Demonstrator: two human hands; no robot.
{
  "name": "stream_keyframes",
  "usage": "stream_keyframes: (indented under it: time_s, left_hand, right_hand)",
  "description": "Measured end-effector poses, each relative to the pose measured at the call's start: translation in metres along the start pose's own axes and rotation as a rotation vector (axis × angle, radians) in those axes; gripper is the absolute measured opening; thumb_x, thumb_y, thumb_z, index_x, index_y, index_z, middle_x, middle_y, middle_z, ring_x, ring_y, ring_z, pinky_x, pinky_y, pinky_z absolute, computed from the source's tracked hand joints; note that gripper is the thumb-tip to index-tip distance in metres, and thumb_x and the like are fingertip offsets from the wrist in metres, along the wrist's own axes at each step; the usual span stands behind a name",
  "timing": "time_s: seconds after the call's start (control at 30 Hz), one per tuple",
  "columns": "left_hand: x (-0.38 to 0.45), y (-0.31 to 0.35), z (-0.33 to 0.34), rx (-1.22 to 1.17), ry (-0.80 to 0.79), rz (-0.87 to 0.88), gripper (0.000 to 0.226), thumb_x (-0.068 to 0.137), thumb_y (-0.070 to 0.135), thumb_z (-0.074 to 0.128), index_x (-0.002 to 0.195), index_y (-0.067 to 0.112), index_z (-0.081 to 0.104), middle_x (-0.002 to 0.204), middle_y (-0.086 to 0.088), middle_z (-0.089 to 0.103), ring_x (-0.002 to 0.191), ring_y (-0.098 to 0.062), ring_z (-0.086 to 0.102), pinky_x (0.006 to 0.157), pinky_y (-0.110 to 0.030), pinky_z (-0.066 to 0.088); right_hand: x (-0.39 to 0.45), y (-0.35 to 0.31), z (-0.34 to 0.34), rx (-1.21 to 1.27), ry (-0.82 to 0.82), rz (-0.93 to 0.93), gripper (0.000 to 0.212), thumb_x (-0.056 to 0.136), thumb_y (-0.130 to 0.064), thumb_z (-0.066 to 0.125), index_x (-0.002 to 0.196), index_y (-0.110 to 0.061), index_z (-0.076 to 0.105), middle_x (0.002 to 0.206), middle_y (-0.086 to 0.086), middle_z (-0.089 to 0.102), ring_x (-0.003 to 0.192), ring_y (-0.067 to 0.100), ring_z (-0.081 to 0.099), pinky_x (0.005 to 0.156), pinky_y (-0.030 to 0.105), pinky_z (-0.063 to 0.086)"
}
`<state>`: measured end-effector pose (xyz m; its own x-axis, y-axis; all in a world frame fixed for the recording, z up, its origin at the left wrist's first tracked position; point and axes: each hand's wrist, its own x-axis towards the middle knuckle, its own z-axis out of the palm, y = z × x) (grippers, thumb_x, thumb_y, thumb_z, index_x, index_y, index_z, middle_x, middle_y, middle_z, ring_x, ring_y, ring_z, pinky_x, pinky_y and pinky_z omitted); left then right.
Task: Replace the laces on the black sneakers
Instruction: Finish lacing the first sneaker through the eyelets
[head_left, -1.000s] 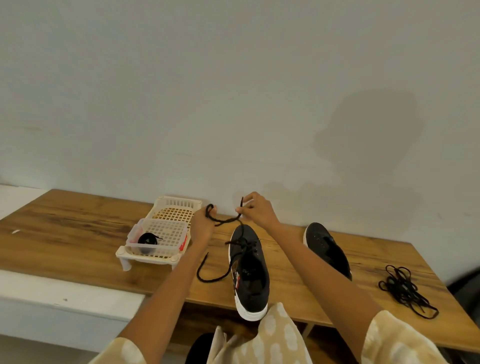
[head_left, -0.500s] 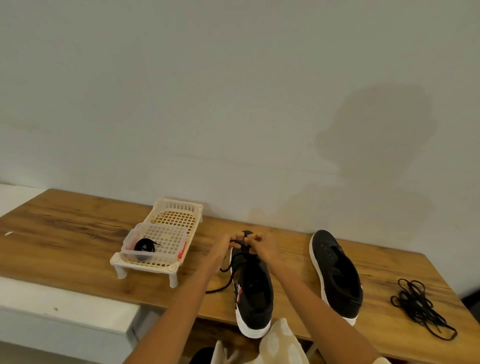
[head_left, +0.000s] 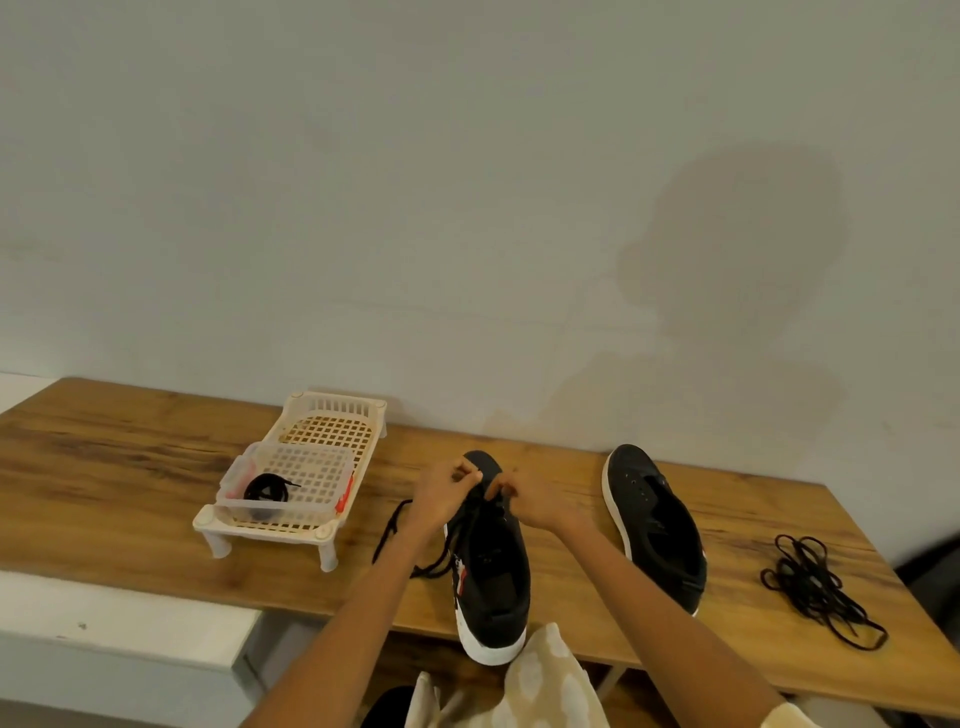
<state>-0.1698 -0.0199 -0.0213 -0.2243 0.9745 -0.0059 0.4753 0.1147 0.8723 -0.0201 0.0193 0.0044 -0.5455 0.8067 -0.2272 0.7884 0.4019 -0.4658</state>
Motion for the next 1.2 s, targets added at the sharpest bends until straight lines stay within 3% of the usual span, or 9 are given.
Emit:
stream_keyframes:
  time_s: [0.07,0.2,0.33,0.57,0.63,0.77,1.0,1.13,1.2]
  left_hand:
    - [-0.002,-0.001,0.003,0.112,-0.059,0.058,0.010,0.092,0.021,0.058,0.083,0.020,0.061,0.086,0.003,0.063,0.085,-0.014,0.059,0.073,-0.025,0.045]
    - [-0.003,-0.003,0.004,0.221,-0.118,0.130,0.011,0.094,0.018,0.055,0.085,0.019,0.062,0.088,-0.001,0.065,0.085,-0.017,0.060,0.076,-0.034,0.048]
    - [-0.003,0.002,0.007,0.348,-0.131,0.218,0.018,0.094,0.015,0.054,0.098,0.012,0.072,0.099,-0.002,0.070,0.094,-0.017,0.061,0.083,-0.032,0.047]
    - [0.001,0.009,0.019,0.507,-0.141,0.241,0.023,0.092,0.014,0.053,0.106,0.013,0.072,0.106,-0.004,0.069,0.097,-0.018,0.061,0.082,-0.036,0.051]
    - [0.000,0.008,0.021,0.533,-0.134,0.254,0.023,0.091,0.013,0.053,0.105,0.013,0.072,0.105,-0.005,0.069,0.094,-0.020,0.061,0.080,-0.037,0.050]
    - [-0.004,0.002,0.026,0.503,-0.140,0.256,0.022,0.092,0.015,0.055,0.105,0.013,0.072,0.108,-0.005,0.066,0.097,-0.020,0.060,0.081,-0.035,0.048]
    - [0.001,0.010,0.023,0.460,-0.219,0.264,0.017,0.088,0.012,0.062,0.100,0.011,0.074,0.104,-0.002,0.071,0.094,-0.015,0.064,0.084,-0.031,0.052]
    - [0.002,0.017,0.029,0.483,-0.219,0.223,0.019,0.085,0.007,0.057,0.087,0.005,0.075,0.086,-0.010,0.072,0.076,-0.022,0.065,0.064,-0.029,0.048]
    - [0.002,0.014,0.034,0.445,-0.176,0.185,0.019,0.085,0.008,0.056,0.084,0.004,0.075,0.082,-0.010,0.072,0.073,-0.023,0.064,0.063,-0.030,0.047]
  right_hand:
    - [0.002,-0.001,0.000,-0.094,-0.036,-0.039,0.042,0.086,0.008,0.040,0.116,-0.011,0.061,0.095,0.010,0.053,0.098,0.031,0.053,0.077,0.040,0.044]
    - [0.004,0.001,-0.004,-0.169,-0.077,-0.084,0.037,0.088,0.006,0.039,0.114,-0.009,0.061,0.103,0.014,0.053,0.091,0.027,0.050,0.074,0.036,0.039]
    - [0.004,0.012,-0.006,-0.057,-0.029,-0.071,0.032,0.090,-0.004,0.039,0.103,-0.015,0.066,0.103,0.009,0.060,0.097,0.028,0.057,0.084,0.043,0.048]
    - [-0.001,0.024,0.000,0.246,0.067,0.011,0.013,0.088,-0.024,0.057,0.085,-0.014,0.065,0.081,0.000,0.063,0.073,0.012,0.057,0.076,0.037,0.051]
    - [0.000,0.024,-0.002,0.343,0.076,0.057,0.005,0.085,-0.017,0.059,0.085,-0.012,0.057,0.078,0.003,0.061,0.071,0.014,0.058,0.070,0.036,0.053]
    - [0.004,0.025,-0.004,0.560,0.099,0.241,0.023,0.081,-0.006,0.059,0.087,-0.013,0.038,0.064,0.000,0.046,0.056,0.010,0.048,0.046,0.017,0.042]
    - [0.002,0.036,0.007,0.938,0.160,0.355,0.032,0.085,-0.001,0.061,0.079,-0.015,0.032,0.069,0.004,0.043,0.059,0.014,0.048,0.055,0.029,0.048]
    - [0.000,0.035,0.012,0.934,0.172,0.330,0.027,0.086,-0.004,0.061,0.077,-0.013,0.037,0.073,0.009,0.047,0.070,0.020,0.053,0.067,0.034,0.053]
    - [-0.001,0.036,0.014,0.962,0.186,0.333,0.026,0.087,-0.005,0.061,0.078,-0.013,0.038,0.075,0.009,0.049,0.073,0.021,0.055,0.068,0.032,0.054]
